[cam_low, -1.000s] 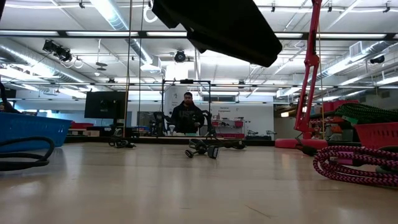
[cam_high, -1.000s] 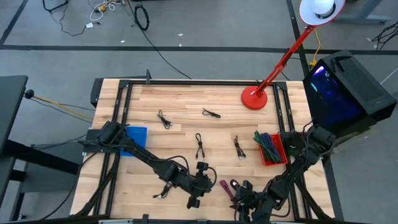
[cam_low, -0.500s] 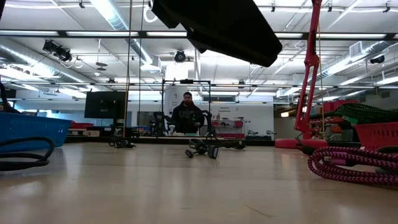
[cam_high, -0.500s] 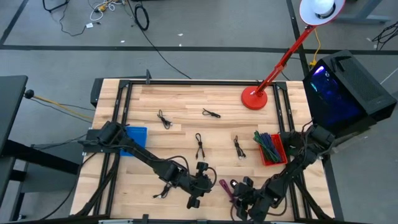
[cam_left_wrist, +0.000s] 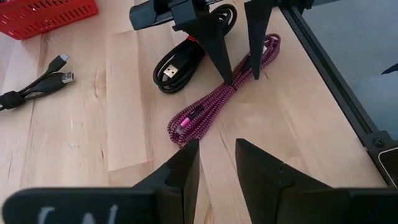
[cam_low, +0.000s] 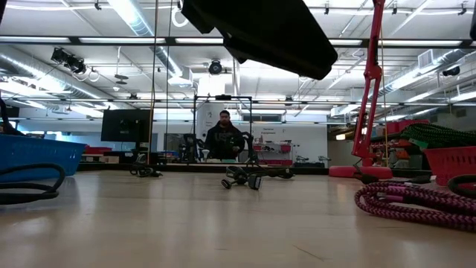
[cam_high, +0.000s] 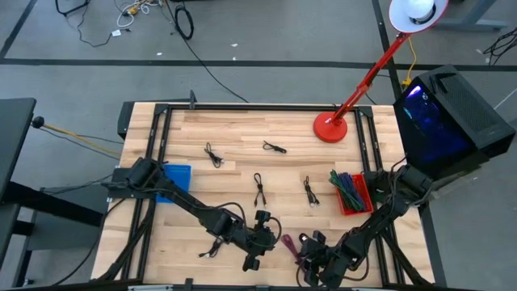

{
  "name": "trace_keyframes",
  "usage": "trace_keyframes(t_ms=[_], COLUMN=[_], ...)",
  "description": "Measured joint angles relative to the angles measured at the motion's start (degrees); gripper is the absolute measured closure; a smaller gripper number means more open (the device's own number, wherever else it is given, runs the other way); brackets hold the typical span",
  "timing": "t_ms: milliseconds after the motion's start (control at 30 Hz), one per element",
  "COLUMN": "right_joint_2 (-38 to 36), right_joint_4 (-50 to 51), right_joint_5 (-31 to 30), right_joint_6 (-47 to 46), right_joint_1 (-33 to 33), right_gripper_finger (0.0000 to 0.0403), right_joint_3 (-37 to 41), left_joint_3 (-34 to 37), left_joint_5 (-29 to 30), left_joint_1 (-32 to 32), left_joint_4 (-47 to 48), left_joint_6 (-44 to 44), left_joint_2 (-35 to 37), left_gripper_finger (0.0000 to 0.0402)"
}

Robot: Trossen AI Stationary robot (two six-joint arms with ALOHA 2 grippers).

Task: Pick & Place USB Port
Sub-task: Put the black and pink charger cable into the red basket

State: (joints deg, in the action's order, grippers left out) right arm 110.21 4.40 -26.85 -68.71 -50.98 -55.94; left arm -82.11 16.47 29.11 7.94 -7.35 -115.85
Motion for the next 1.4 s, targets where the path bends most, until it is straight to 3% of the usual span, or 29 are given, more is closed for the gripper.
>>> trace_keyframes(t_ms=[500, 867, 1000, 1133, 1400], right_joint_2=[-2.5, -2.2, -0.5, 0.3, -3.6], right_joint_4=[8.6, 6.0, 4.9, 5.6, 5.9], right_joint_5=[2.6, 3.6, 3.7, 3.5, 4.1], right_joint_6=[-0.4, 0.1, 0.6, 1.0, 6.2], right_joint_1=[0.2, 0.2, 0.2, 0.2, 0.8], right_gripper_finger=[0.0278, 0.0302, 0.0325, 0.0384, 0.0388], right_joint_3=[-0.8, -0.9, -1.2, -1.3, -0.8], left_joint_3=[0.0, 0.0, 0.0, 0.0, 0.0], left_joint_5=[0.0, 0.0, 0.0, 0.0, 0.0], left_joint_1=[0.0, 0.0, 0.0, 0.0, 0.0], left_joint_4=[0.0, 0.2, 0.6, 0.6, 0.6], left_joint_6=[0.0, -1.0, -1.0, -1.0, -1.0], left_joint_2=[0.0, 0.0, 0.0, 0.0, 0.0], left_gripper_finger=[0.0291, 0.0291, 0.0291, 0.0291, 0.0291])
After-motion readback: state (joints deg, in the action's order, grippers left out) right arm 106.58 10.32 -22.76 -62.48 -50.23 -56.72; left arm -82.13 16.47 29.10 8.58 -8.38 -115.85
